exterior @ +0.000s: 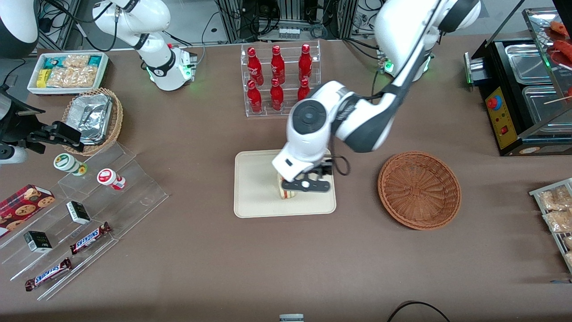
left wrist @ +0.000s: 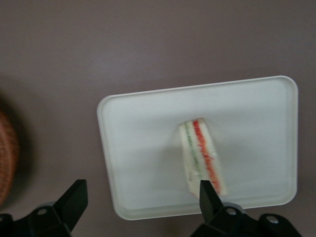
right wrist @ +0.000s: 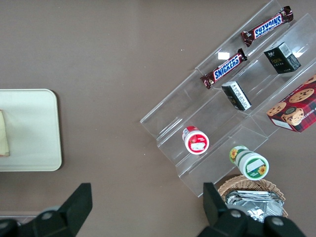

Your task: Place sandwich from basket to tray

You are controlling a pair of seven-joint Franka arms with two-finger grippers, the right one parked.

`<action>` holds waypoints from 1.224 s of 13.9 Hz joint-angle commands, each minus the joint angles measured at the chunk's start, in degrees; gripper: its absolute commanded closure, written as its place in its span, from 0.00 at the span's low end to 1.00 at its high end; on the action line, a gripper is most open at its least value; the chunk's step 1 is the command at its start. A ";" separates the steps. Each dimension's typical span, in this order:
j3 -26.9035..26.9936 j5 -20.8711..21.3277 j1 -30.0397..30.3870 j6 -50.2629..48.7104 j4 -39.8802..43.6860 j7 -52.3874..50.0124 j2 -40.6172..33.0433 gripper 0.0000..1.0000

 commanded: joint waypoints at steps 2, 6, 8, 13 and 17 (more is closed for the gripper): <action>-0.69 -0.12 8.85 -4.72 -6.39 10.28 -8.12 0.00; -0.69 -2.04 19.83 -5.24 -13.60 25.40 -15.86 0.00; -0.60 -2.93 24.31 -6.73 -15.89 30.77 -19.29 0.00; -0.34 -2.85 29.52 -14.37 -16.08 35.44 -25.80 0.00; 1.40 -2.06 31.20 -17.90 -16.95 36.42 -29.67 0.00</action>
